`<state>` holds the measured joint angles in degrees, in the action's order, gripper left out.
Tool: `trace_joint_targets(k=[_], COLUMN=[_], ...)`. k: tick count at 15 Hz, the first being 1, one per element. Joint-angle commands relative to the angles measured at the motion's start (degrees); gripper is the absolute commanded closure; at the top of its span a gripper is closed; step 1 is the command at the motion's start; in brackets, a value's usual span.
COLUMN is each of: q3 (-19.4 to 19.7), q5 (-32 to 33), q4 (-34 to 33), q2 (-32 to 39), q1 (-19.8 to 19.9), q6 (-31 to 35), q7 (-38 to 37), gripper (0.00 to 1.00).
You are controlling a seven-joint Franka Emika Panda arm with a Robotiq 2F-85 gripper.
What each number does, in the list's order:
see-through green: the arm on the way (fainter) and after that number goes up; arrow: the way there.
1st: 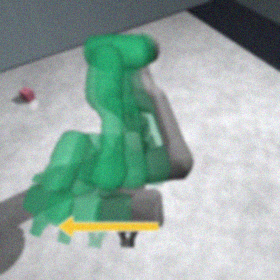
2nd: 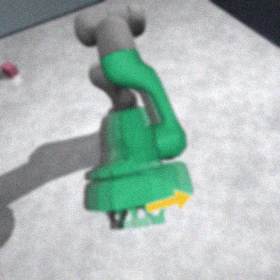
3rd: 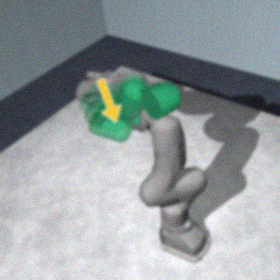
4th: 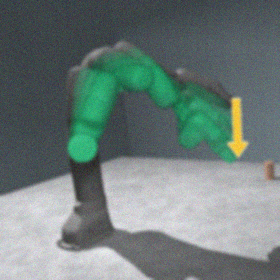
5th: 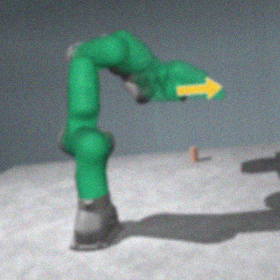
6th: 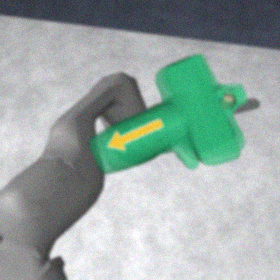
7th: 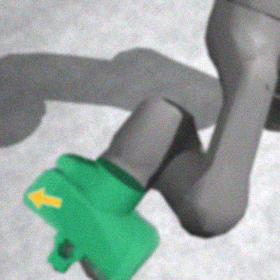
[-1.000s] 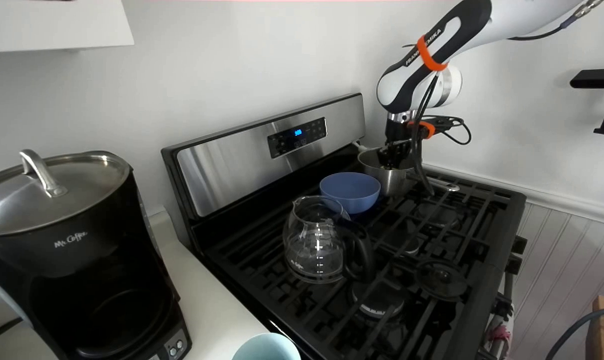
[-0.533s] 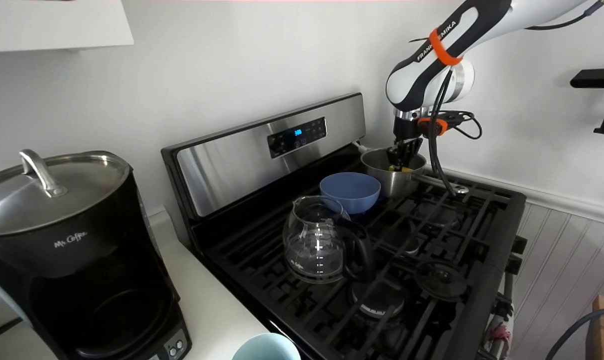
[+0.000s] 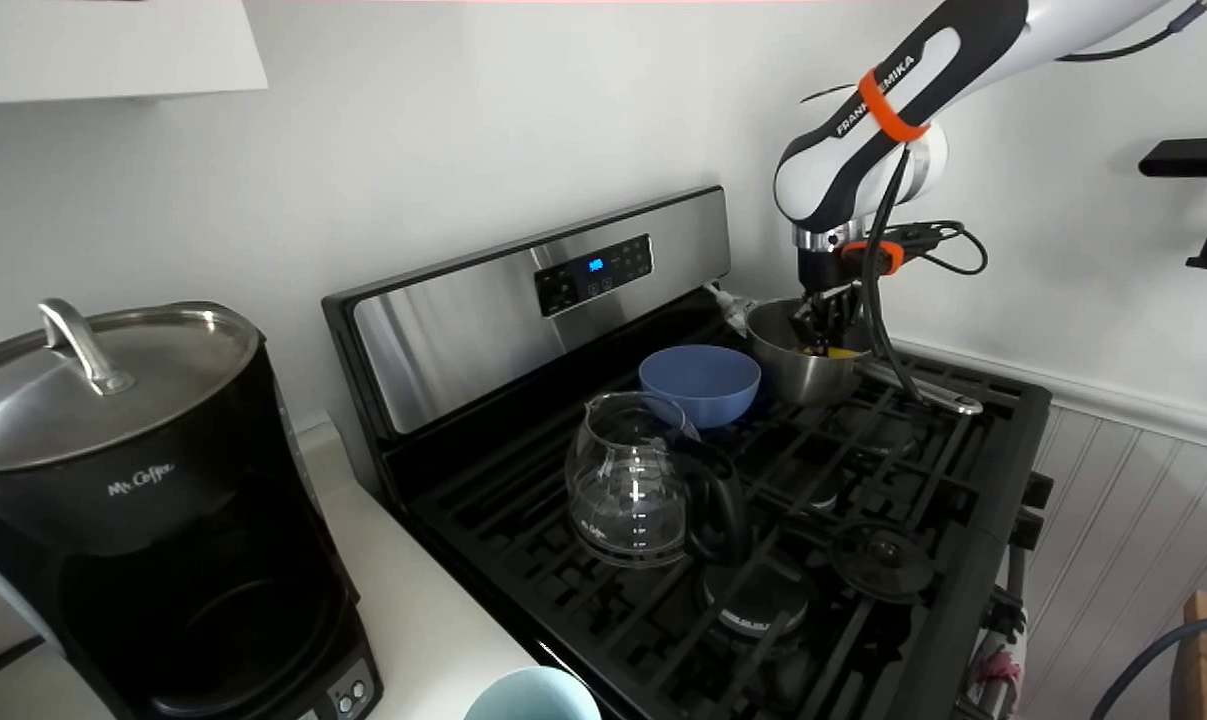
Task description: Pick up the yellow rectangular block from the silver pot and put it on the hob of the stove
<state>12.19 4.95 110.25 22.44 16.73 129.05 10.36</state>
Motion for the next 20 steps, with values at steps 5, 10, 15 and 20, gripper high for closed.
trace_joint_targets(k=[5,10,15,20], q3=[-0.6,-1.7,-1.4,-0.7], q5=[-3.2,-9.4,-12.3,-13.6], q4=[0.1,1.9,5.4,9.5], q2=[-0.4,-2.1,-5.4,-10.2], q1=[0.7,1.8,2.7,3.9], q6=[2.8,8.6,12.5,12.5], q7=[-1.2,-0.1,1.9,4.8], gripper=[0.92,0.92,0.92,0.92])
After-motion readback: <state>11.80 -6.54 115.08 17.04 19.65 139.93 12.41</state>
